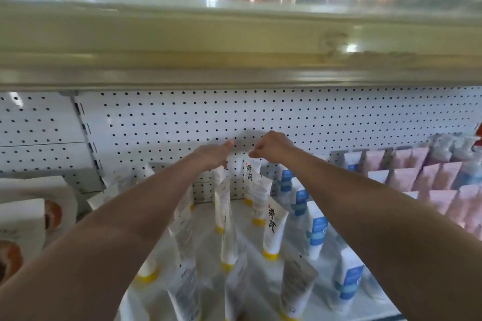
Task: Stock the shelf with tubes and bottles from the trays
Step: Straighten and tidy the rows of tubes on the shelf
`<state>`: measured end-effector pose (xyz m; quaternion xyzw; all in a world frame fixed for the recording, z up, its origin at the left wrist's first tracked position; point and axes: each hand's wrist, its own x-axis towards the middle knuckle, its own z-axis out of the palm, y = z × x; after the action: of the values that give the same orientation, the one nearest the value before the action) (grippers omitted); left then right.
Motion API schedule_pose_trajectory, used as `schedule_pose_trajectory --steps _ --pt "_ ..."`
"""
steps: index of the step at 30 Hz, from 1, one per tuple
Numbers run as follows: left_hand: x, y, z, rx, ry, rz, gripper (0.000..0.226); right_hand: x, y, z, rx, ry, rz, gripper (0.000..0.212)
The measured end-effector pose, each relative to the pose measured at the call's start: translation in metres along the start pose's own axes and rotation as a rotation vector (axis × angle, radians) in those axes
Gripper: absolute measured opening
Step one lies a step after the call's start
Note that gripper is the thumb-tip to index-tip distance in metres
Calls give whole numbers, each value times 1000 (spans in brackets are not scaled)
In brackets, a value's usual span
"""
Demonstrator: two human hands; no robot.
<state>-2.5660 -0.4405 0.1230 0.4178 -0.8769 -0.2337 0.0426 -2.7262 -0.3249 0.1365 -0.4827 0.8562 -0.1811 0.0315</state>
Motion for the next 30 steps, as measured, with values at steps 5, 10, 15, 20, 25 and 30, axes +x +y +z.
schedule_pose_trajectory --steps 5,10,15,20,25,30 --pt "0 -3 2 -72 16 77 88 7 -2 8 -58 -29 28 30" --pt "2 -11 8 -131 123 219 70 10 -2 15 -21 -26 52 31" --pt "14 -23 9 -72 249 213 48 13 0 20 -23 -6 72 34" --pt "17 -24 11 -8 204 152 31 15 3 25 -36 -6 67 35" --pt "16 -21 14 4 228 168 11 19 8 29 -35 1 82 26" --pt "17 -19 17 80 314 175 8 22 6 32 -55 27 97 20"
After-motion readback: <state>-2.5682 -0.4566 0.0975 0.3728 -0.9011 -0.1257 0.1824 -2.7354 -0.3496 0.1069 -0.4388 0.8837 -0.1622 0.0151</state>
